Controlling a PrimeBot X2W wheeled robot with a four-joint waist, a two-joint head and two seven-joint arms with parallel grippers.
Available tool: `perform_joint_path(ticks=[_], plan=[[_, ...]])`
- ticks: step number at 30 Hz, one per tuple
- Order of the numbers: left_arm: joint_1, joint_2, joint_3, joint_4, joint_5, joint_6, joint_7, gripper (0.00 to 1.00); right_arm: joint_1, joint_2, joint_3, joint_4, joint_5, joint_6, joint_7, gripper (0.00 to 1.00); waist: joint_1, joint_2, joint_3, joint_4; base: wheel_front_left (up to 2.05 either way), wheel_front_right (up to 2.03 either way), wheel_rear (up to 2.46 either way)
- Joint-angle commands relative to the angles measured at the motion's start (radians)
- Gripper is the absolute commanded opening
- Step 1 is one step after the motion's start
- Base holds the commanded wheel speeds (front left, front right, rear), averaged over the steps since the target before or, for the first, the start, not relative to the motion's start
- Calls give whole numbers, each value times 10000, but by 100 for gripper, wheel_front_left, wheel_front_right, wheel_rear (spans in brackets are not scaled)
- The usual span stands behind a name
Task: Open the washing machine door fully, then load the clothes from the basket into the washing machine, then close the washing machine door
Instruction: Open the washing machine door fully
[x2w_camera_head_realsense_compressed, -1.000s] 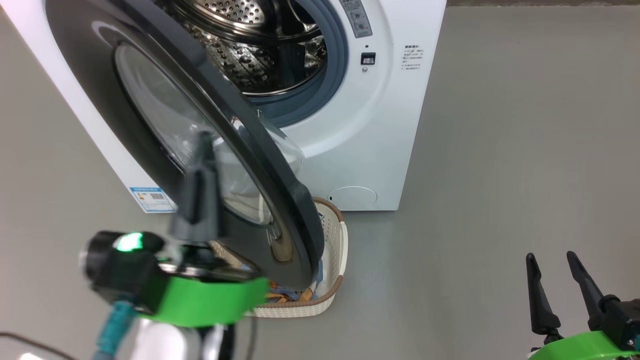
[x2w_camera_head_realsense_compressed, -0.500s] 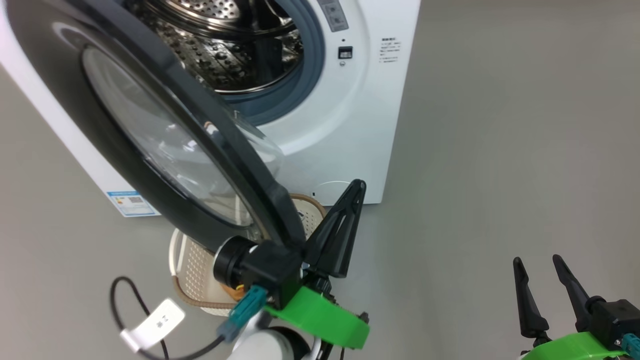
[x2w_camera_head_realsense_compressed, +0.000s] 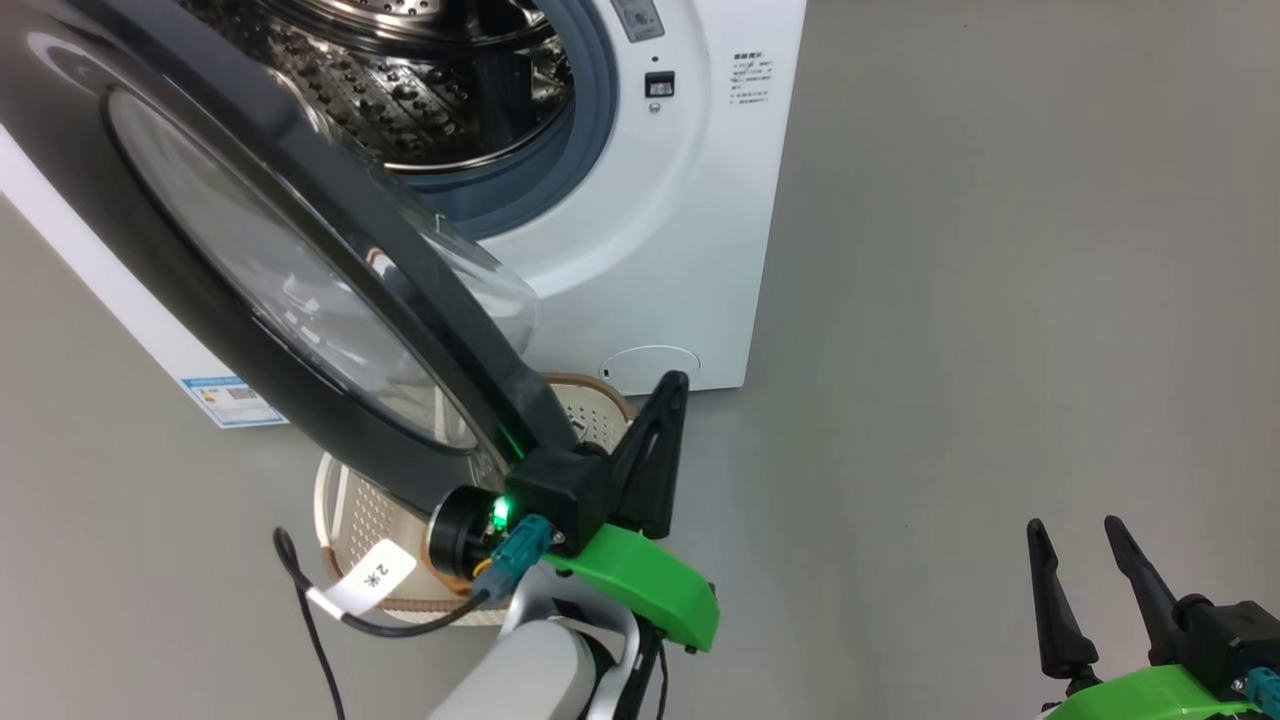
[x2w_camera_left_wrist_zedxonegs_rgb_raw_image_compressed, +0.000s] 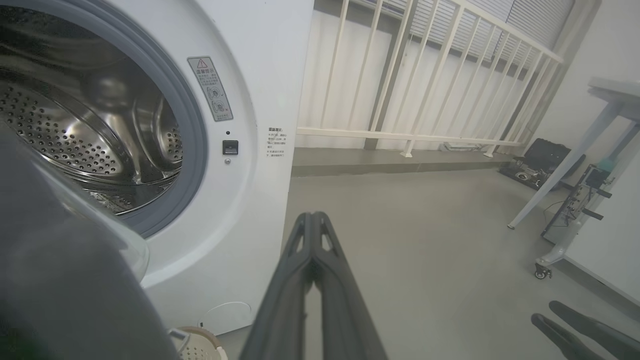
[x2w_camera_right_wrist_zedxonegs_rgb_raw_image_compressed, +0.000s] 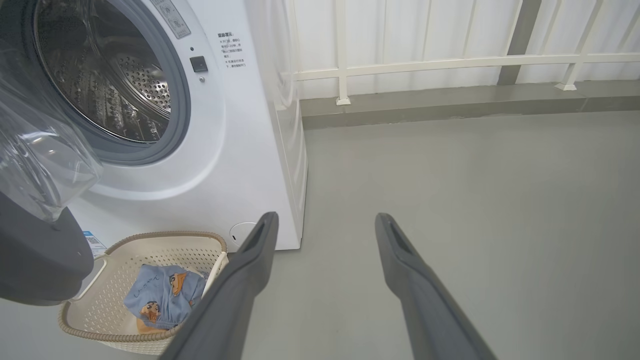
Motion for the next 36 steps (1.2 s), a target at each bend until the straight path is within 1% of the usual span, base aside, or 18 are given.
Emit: perform_joint_path(ticks=[1,6,15,24,36], plan=[[-420,44,287,-97,-57,94,-147,0,-388,-121,208,-201,47,44,-90,100,0,0,-9,35,0,0,0],[-499,44,246,729,-279,212,-373,0,-412,-120,187,-184,33,44,-74,100,0,0,-46,194,0,0,0],[-532,45,397,1456,-561,267,-683,0,-390,-120,154,-179,99,44,-59,100,0,0,-52,431,0,0,0],[-481,52,436,1732,-684,224,-891,0,-351,-120,112,-127,165,44,-77,100,0,0,-81,664,0,0,0],[-131,157,410,1799,-851,191,-1029,0,-309,-120,192,-200,166,44,-13,100,0,0,-218,1167,0,0,0]])
